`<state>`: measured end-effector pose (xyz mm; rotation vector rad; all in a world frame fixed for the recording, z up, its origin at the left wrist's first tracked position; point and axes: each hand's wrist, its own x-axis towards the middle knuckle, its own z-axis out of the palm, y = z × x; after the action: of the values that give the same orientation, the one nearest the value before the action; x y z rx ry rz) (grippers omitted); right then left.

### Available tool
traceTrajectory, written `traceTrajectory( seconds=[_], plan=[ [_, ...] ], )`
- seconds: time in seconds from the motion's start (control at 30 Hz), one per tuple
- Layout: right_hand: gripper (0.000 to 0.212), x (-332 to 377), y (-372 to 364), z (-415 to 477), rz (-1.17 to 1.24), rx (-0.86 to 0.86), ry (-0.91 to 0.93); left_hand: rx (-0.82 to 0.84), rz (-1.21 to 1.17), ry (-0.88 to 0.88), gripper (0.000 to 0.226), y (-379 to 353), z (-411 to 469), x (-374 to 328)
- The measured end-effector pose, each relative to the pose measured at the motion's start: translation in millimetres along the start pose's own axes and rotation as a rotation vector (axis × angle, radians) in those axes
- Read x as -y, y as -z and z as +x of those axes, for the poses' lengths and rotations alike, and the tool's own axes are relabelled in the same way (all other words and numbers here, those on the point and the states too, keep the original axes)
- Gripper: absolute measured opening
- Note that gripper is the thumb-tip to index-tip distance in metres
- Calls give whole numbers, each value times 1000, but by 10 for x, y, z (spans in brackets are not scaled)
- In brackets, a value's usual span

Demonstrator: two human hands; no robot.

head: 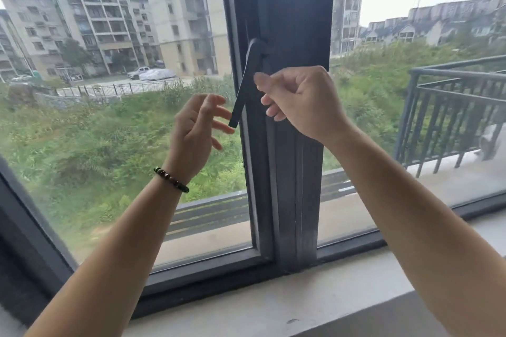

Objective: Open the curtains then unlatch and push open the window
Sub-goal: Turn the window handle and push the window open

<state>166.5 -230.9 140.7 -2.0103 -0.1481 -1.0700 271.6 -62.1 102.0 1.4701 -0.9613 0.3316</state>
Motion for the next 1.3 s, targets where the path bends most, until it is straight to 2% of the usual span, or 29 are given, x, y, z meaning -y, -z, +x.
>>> traceTrajectory(
  seconds=[0.1, 0.2, 0.33, 0.43, 0.57, 0.7, 0.8, 0.87, 0.97, 1.03, 1.13, 1.23, 1.3],
  plan=[
    [27, 50, 83, 85, 116, -104, -48, 179, -5, -14, 33, -155, 42, -199],
    [23, 77, 85, 199, 31, -291, 21, 206, 219, -46, 38, -254, 76, -226],
    [24, 13, 7, 298, -208, -387, 195, -51, 720, -275, 59, 91, 338, -394],
    [26, -20, -83, 369, -321, -485, 292, -269, 927, -395, 67, 267, 653, -604],
    [20, 72, -273, 402, -405, -517, 456, -372, 908, -510, 66, 228, 749, -517],
    [28, 206, -410, 492, -559, -319, 568, -394, 850, -582, 57, 271, 731, -458],
    [38, 206, -462, 518, -660, -284, 629, -529, 909, -644, 38, 518, 603, -330],
    [40, 184, -532, 532, -681, -318, 685, -621, 1105, -590, 26, 766, 458, -94],
    [46, 202, -761, 602, -662, -395, 756, -616, 1299, -374, 49, 1026, 240, 251],
    [53, 215, -914, 668, -650, -511, 760, -557, 1379, -307, 62, 1082, 161, 395],
    [59, 182, -1080, 793, -609, -723, 711, -531, 1444, -307, 70, 1124, 178, 503],
    [45, 116, -1212, 963, -566, -918, 735, -566, 1466, -340, 68, 1136, 234, 608],
    [37, 57, -1313, 1085, -500, -901, 691, -564, 1515, -314, 69, 1132, 327, 668]
  ],
)
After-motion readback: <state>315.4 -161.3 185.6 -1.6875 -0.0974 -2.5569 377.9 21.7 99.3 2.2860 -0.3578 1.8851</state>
